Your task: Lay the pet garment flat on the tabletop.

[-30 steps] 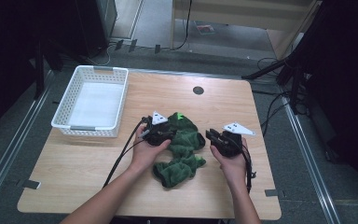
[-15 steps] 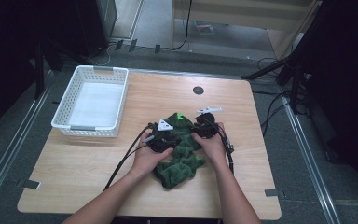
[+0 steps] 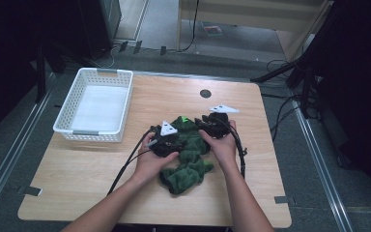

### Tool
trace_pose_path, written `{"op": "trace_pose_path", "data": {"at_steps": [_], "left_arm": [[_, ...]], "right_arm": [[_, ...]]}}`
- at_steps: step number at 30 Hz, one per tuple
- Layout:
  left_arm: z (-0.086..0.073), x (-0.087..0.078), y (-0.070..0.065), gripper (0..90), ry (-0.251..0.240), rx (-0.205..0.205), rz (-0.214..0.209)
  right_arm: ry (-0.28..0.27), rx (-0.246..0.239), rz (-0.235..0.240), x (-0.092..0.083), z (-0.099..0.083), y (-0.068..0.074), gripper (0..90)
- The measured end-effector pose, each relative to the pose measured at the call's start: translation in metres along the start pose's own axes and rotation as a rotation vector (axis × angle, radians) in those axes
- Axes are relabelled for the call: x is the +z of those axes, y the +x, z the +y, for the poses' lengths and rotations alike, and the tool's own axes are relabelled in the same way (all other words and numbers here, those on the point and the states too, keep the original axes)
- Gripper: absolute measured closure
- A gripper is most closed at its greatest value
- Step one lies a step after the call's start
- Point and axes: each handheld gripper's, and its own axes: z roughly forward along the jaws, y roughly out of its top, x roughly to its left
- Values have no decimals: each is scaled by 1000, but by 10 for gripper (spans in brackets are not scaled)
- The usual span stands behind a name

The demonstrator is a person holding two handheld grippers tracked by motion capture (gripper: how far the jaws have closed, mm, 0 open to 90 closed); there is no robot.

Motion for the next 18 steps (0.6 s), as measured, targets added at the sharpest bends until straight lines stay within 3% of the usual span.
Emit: {"op": "trace_pose_path", "data": {"at_steps": [1,3,5,6,8,9,11,14,18], "left_arm": [[1,-4,3,597,-21,-15,14],[1,-7,9,615,-29,-39,34],[-1,-4,14,630,11,-53,43],[-5,-1,16,659,64,-55,50],[-8,0,17,671,81,-60,51],[-14,0,18,688,99,-51,68],[-19,0,21,691,112,-67,76],[-20,1,24,681,118,-98,79],[-16,6,24,676,121,-91,104]], "right_arm": [[-34,10,30,-15,0,8,653],[-33,-7,39,-19,-3,14,676],[44,-48,35,-17,-15,25,712],[116,-63,23,-11,-30,28,753],[141,-52,5,-10,-38,27,759],[150,-17,-3,-13,-52,22,772],[144,14,-11,-19,-62,17,792],[153,3,-23,-22,-70,13,818],[147,-10,-36,-15,-69,7,834]]}}
